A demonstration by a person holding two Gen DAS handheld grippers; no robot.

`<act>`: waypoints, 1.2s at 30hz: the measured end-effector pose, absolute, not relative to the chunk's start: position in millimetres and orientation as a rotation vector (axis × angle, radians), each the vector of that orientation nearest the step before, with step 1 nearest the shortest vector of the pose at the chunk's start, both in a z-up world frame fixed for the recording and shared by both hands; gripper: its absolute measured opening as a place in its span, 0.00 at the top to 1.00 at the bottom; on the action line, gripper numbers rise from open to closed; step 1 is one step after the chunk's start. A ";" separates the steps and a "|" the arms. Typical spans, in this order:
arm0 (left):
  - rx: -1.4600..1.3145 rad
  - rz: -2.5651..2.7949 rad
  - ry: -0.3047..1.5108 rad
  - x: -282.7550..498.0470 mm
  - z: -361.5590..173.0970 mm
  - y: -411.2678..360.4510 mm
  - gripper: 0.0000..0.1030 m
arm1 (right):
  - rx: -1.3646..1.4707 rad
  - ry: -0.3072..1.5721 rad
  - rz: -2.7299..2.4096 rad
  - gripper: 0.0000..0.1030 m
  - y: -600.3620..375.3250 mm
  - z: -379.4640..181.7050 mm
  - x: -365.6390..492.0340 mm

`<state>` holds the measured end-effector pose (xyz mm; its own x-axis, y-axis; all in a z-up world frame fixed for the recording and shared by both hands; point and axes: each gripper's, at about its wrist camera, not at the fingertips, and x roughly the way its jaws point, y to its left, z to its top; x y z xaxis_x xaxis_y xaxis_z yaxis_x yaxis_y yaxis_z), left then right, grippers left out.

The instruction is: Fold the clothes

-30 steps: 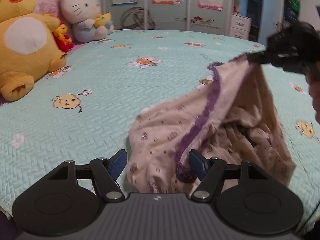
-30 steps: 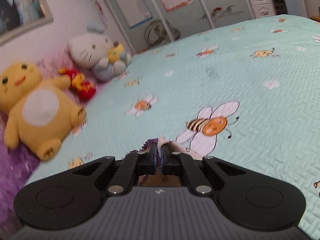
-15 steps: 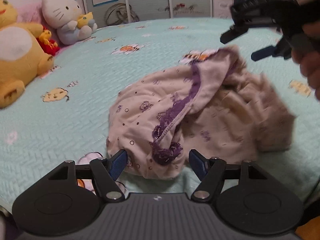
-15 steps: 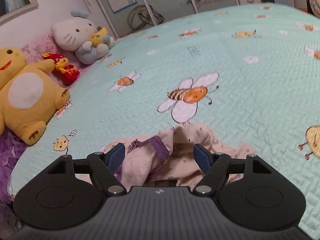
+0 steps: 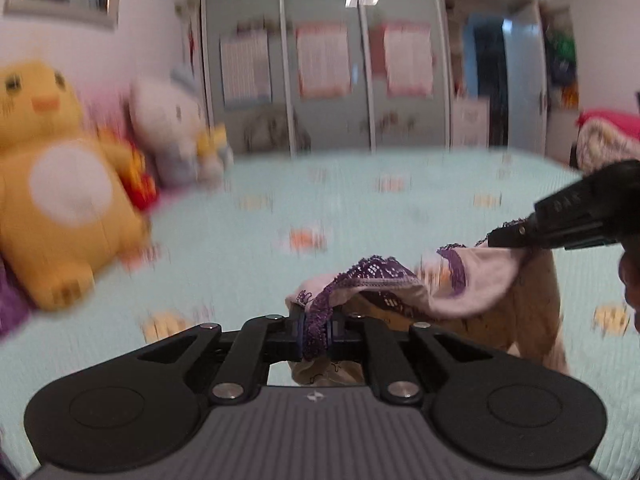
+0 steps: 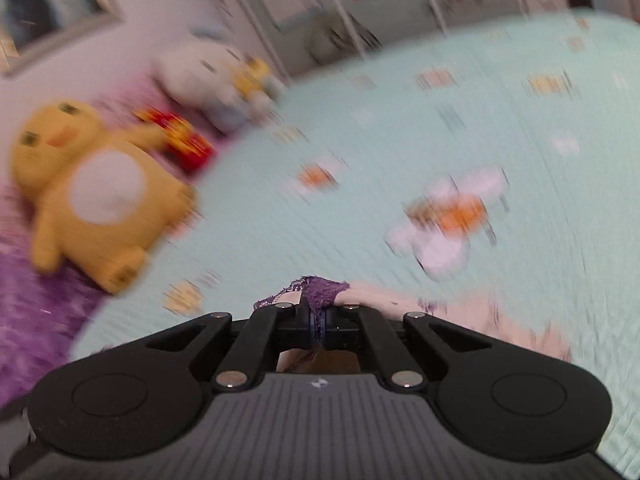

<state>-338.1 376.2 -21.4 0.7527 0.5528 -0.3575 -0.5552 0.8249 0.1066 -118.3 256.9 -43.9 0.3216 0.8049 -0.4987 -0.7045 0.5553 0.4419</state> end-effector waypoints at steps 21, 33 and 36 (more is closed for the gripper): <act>-0.026 0.580 0.423 -339.9 -33.2 368.3 0.92 | 0.183 0.705 1.038 0.99 217.0 -49.0 -132.3; 0.060 0.590 0.246 -364.8 44.9 335.0 0.91 | 0.256 0.505 1.078 0.99 171.2 29.6 -161.8; 0.092 0.577 0.214 -365.0 62.3 325.7 0.91 | 0.277 0.471 1.079 0.99 158.7 44.3 -164.3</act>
<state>-365.0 325.7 62.3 0.8168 0.5499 -0.1746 -0.5309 0.8348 0.1461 -164.3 158.7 44.3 0.3873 0.8922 -0.2322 -0.7768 0.4514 0.4391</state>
